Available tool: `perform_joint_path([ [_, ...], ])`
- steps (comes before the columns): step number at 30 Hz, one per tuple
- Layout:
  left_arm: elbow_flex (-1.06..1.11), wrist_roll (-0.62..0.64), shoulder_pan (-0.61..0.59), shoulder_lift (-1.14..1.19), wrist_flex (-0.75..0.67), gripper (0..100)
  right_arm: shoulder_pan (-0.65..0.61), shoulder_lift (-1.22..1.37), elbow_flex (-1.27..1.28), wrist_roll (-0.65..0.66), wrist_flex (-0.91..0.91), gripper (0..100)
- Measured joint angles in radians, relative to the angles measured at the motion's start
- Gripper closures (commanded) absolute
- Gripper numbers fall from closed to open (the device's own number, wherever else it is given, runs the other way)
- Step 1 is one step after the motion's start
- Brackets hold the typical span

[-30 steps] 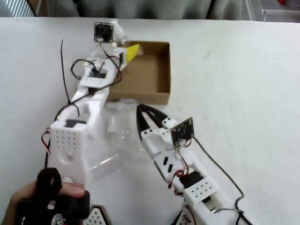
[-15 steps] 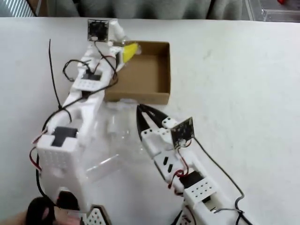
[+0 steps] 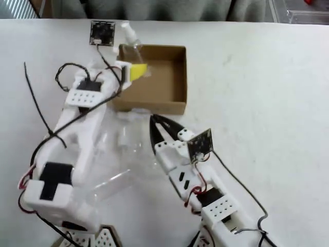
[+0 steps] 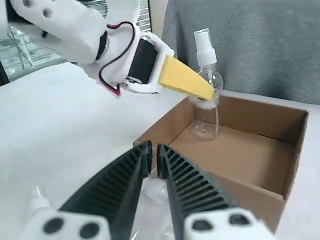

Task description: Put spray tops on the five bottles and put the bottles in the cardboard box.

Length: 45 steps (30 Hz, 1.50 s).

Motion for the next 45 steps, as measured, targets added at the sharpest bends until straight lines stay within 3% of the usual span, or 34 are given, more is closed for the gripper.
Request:
perform_joint_path([
  [9, 0.0, 0.0, 0.0, -0.215, 0.497, 63, 0.0, 0.0, 0.0, 0.0, 0.0, 98.3],
  [16, 0.057, 0.0, 0.0, -0.428, 0.779, 63, 0.0, 0.0, 0.0, 0.021, 0.0, 98.3],
  [20, 0.195, -0.035, 0.0, -0.585, 0.807, 66, 0.0, 0.0, 0.0, 0.081, 0.0, 98.3],
  [27, 0.437, -0.19, 0.0, -0.838, 0.807, 92, 0.0, 0.0, 0.0, 0.098, 0.0, 98.3],
  [32, 0.525, -0.331, 0.0, -1.003, 0.818, 90, 0.0, 0.0, 0.0, 0.1, 0.0, 98.3],
  [40, 0.643, -0.566, 0.0, -1.283, 1.007, 90, 0.0, 0.0, 0.0, 0.1, 0.0, 98.3],
  [45, 0.753, -0.608, 0.0, -1.402, 1.028, 93, 0.0, 0.0, 0.0, 0.1, 0.0, 98.3],
])
